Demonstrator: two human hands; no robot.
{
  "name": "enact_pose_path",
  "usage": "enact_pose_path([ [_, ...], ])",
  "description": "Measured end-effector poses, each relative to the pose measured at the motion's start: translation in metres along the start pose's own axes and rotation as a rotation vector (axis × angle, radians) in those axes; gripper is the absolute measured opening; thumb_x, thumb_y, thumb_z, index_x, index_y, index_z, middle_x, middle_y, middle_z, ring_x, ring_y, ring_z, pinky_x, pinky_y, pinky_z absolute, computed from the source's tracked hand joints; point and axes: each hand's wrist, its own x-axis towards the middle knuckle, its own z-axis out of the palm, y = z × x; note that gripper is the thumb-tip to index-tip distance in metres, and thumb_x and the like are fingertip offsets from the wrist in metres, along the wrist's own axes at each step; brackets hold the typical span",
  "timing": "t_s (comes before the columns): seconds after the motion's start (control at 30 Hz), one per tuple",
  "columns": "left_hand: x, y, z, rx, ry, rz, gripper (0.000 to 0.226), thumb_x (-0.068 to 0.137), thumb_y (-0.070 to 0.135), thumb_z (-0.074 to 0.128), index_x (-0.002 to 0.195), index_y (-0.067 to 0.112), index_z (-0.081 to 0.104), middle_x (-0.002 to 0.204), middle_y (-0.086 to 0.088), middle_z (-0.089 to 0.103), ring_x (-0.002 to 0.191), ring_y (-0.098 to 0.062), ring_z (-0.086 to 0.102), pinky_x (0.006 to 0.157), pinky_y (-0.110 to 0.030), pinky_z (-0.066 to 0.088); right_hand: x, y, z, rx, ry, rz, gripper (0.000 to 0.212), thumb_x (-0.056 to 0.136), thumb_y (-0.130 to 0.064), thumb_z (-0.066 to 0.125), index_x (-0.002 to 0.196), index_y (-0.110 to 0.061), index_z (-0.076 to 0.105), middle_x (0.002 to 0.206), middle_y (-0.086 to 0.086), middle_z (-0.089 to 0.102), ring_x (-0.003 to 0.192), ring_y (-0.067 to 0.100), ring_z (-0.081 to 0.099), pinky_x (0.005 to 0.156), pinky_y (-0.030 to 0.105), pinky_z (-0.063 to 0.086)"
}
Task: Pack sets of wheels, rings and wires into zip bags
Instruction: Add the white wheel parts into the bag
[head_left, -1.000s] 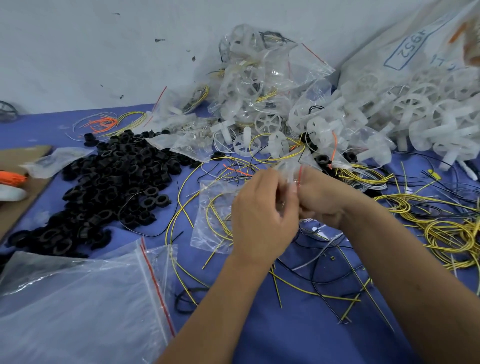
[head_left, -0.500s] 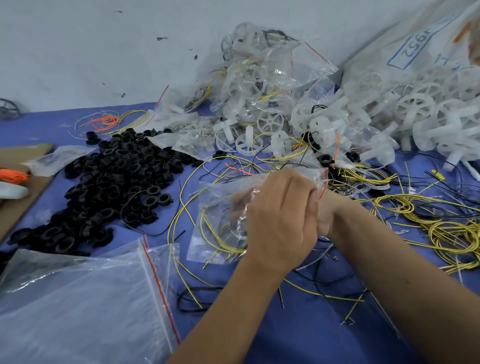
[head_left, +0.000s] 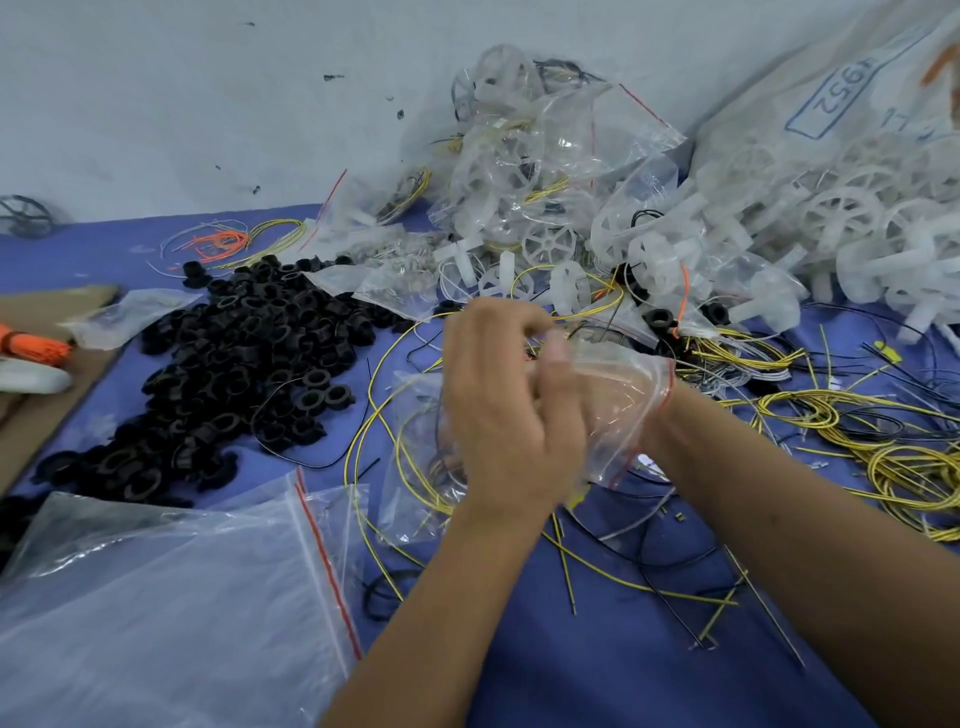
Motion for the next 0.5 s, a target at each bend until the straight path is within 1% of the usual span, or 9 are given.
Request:
enact_pose_path([
  [0.03,0.003,-0.008,-0.002,-0.003,0.044,-0.094,0.025,0.102,0.024,0.042,0.091,0.008,0.057,0.091,0.001,0.056,0.088,-0.023,0.052,0.08,-0.035,0.041,-0.001,-0.003,-0.011,-0.037,-0.179,0.047,0.041,0.103,0.01,0.03,0.093,0.006,0.069,0.083,0.018,0.07,0.062,-0.007,0.066,0.074,0.013,0.05],
  [0.07,0.006,-0.014,-0.004,-0.013,0.052,-0.206,0.027,0.103,0.027,0.04,0.091,0.009,0.057,0.091,0.001,0.058,0.089,-0.023,0.054,0.08,-0.036,0.043,0.0,-0.005,-0.015,-0.095,-0.254,0.055,0.033,0.102,0.011,0.033,0.103,0.019,0.065,0.1,0.035,0.068,0.087,0.005,0.072,0.087,0.017,0.051],
  [0.1,0.006,-0.02,-0.003,-0.028,0.031,-0.333,0.031,0.104,0.03,0.038,0.09,0.01,0.057,0.09,-0.001,0.06,0.089,-0.023,0.056,0.08,-0.038,0.045,0.002,-0.001,-0.017,-0.205,-0.278,0.033,0.027,0.101,0.009,0.04,0.115,0.02,0.06,0.113,0.038,0.064,0.105,0.026,0.07,0.097,0.027,0.051],
  [0.13,0.005,-0.025,-0.002,-0.044,0.002,-0.448,0.035,0.104,0.033,0.037,0.09,0.009,0.058,0.088,-0.003,0.062,0.088,-0.023,0.058,0.081,-0.04,0.047,-0.001,0.002,-0.016,-0.236,-0.241,-0.041,0.023,0.097,0.004,0.051,0.116,0.012,0.062,0.113,0.027,0.069,0.109,0.031,0.068,0.098,0.032,0.052],
  [0.2,0.0,-0.035,0.001,-0.082,-0.043,-0.6,0.038,0.103,0.036,0.037,0.089,0.01,0.061,0.085,0.0,0.065,0.086,-0.019,0.06,0.081,-0.038,0.049,-0.006,0.004,-0.02,-0.183,-0.252,-0.235,0.019,0.088,-0.003,0.064,0.104,-0.01,0.07,0.094,-0.002,0.078,0.095,0.01,0.073,0.083,0.021,0.058],
  [0.27,-0.004,-0.043,0.002,-0.104,-0.049,-0.686,0.04,0.1,0.042,0.037,0.089,0.015,0.064,0.084,0.011,0.067,0.084,-0.009,0.061,0.079,-0.029,0.049,-0.013,0.005,-0.027,-0.065,-0.256,-0.273,0.01,0.087,-0.009,0.075,0.095,-0.015,0.078,0.097,0.002,0.079,0.091,0.011,0.074,0.079,0.024,0.059],
  [0.4,-0.009,-0.052,0.003,-0.118,-0.04,-0.789,0.043,0.098,0.05,0.037,0.087,0.02,0.066,0.08,0.021,0.067,0.08,-0.002,0.061,0.075,-0.015,0.046,-0.015,0.011,-0.046,-0.107,-0.184,-0.321,0.011,0.095,-0.019,0.069,0.098,-0.015,0.079,0.1,0.008,0.077,0.092,0.02,0.075,0.078,0.03,0.06],
  [0.43,-0.01,-0.053,0.004,-0.094,-0.056,-0.791,0.043,0.1,0.049,0.038,0.086,0.018,0.066,0.077,0.017,0.065,0.075,0.0,0.057,0.07,-0.015,0.043,-0.018,0.012,-0.049,-0.13,-0.178,-0.317,0.013,0.097,-0.017,0.067,0.098,-0.019,0.08,0.1,0.005,0.078,0.093,0.021,0.075,0.079,0.034,0.061],
  [0.5,-0.01,-0.054,0.004,0.01,-0.114,-0.775,0.038,0.104,0.041,0.044,0.079,0.018,0.06,0.071,0.009,0.058,0.068,-0.003,0.05,0.067,-0.027,0.04,-0.025,0.014,-0.055,-0.131,-0.186,-0.302,0.022,0.097,-0.01,0.067,0.097,-0.026,0.08,0.103,0.001,0.078,0.099,0.02,0.074,0.084,0.035,0.06],
])
